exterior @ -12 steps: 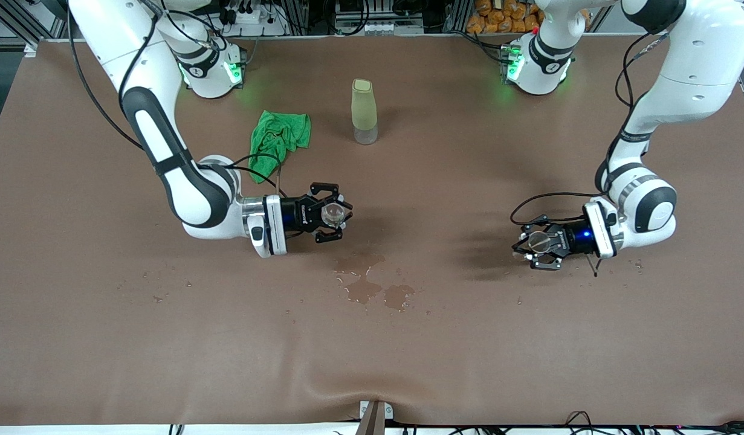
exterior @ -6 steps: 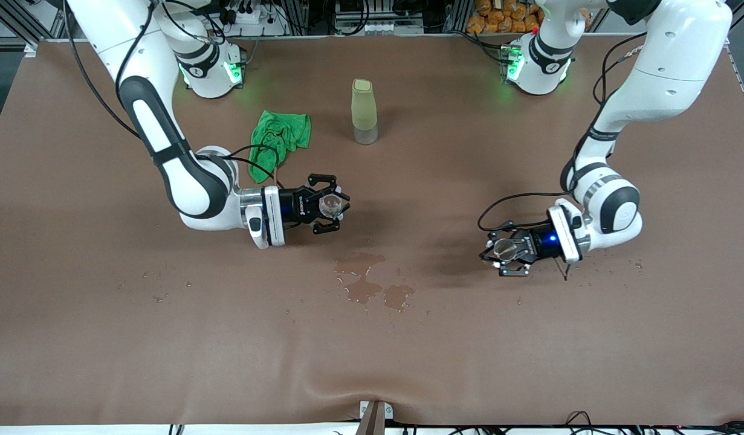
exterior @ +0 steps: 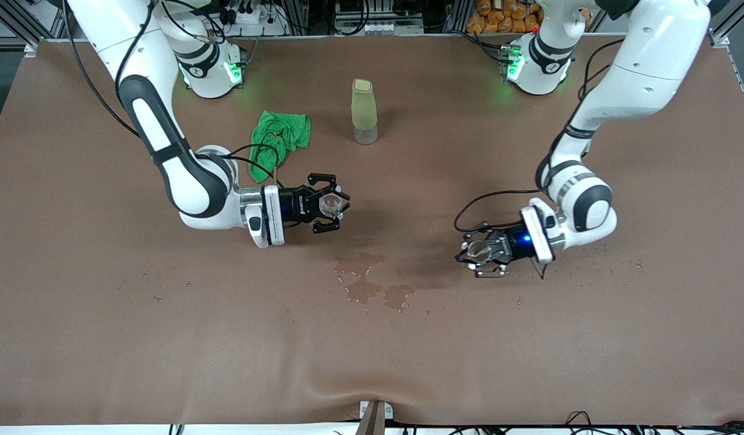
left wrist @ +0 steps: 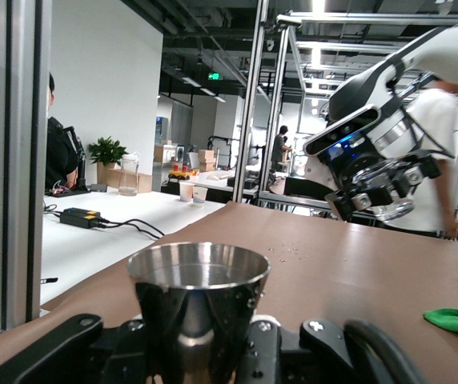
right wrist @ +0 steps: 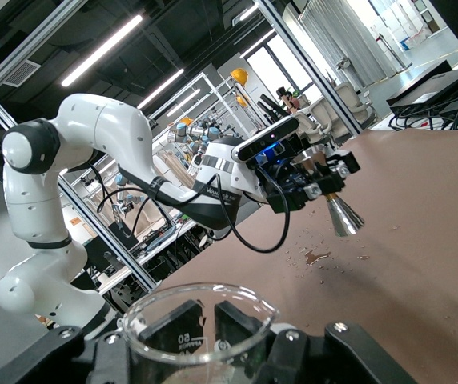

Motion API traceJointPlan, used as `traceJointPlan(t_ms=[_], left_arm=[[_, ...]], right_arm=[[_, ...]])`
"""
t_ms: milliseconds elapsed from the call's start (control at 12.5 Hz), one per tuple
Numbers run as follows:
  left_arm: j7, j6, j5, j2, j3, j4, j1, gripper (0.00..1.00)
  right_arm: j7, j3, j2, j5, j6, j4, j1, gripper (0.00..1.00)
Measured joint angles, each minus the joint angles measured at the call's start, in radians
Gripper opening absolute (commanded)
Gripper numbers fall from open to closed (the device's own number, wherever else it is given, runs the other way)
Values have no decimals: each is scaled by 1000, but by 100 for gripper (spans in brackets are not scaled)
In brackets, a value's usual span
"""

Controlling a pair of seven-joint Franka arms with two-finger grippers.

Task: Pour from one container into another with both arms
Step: 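Carry the beaker with the right gripper while the left gripper brings the jigger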

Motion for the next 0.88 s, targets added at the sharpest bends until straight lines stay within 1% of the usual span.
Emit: traceJointPlan(t_ms=[160, 321, 481, 883], left_arm=[[1, 39, -62, 0, -1, 2, -49, 0], [14, 71, -118, 3, 0, 5, -88, 0], [22, 99, -174, 11, -1, 19, -129, 0], [22, 188, -255, 67, -1, 119, -229, 0]], right_arm=[[29, 7, -16, 19, 22, -2, 5, 0], [37, 10, -27, 79, 45, -3, 35, 0], [79, 11, -42, 102, 97, -3, 69, 0], [179, 17, -90, 181, 219, 10, 141, 0]])
